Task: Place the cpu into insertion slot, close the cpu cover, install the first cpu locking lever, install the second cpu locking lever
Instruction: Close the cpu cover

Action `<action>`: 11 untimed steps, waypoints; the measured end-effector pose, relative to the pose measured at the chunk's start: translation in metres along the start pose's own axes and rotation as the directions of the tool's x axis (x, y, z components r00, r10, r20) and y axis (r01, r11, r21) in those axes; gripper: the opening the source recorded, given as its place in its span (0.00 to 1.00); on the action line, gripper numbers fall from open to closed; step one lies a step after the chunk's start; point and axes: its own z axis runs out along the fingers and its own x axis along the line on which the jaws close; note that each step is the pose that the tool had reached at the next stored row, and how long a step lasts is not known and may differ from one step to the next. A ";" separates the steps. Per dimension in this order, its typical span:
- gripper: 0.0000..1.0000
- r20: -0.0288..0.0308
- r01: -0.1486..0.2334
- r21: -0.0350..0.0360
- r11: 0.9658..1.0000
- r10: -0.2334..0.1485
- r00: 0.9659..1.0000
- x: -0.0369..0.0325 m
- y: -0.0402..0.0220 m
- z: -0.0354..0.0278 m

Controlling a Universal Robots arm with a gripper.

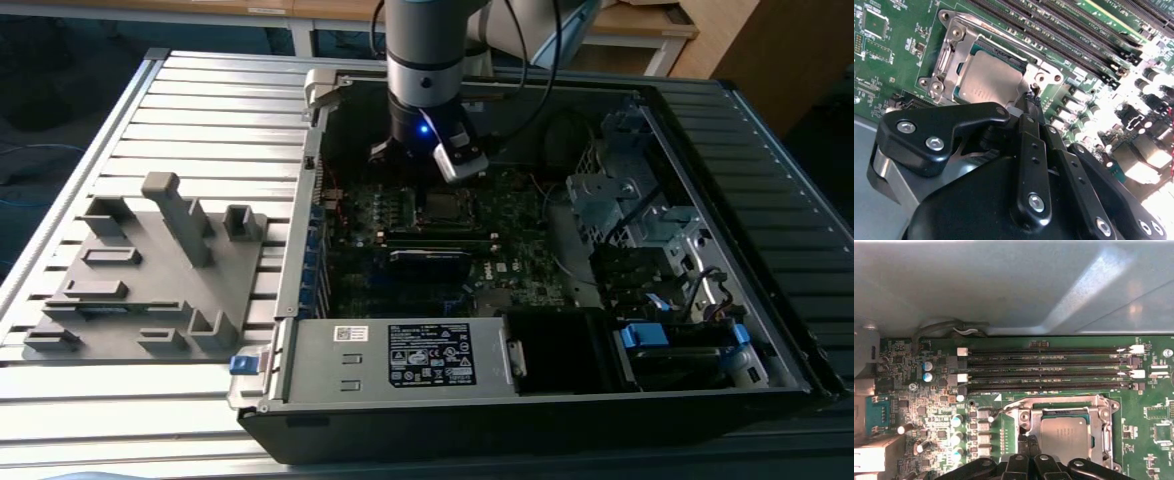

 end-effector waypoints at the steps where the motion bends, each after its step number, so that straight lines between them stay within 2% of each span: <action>1: 0.11 0.000 0.000 0.000 1.000 0.000 1.000 -0.0001 0.0000 -0.0011; 6: 0.11 0.000 0.000 0.000 1.000 0.000 1.000 -0.0007 0.0001 -0.0025; 11: 0.11 0.000 0.000 0.000 1.000 0.000 1.000 -0.0085 0.0004 -0.0021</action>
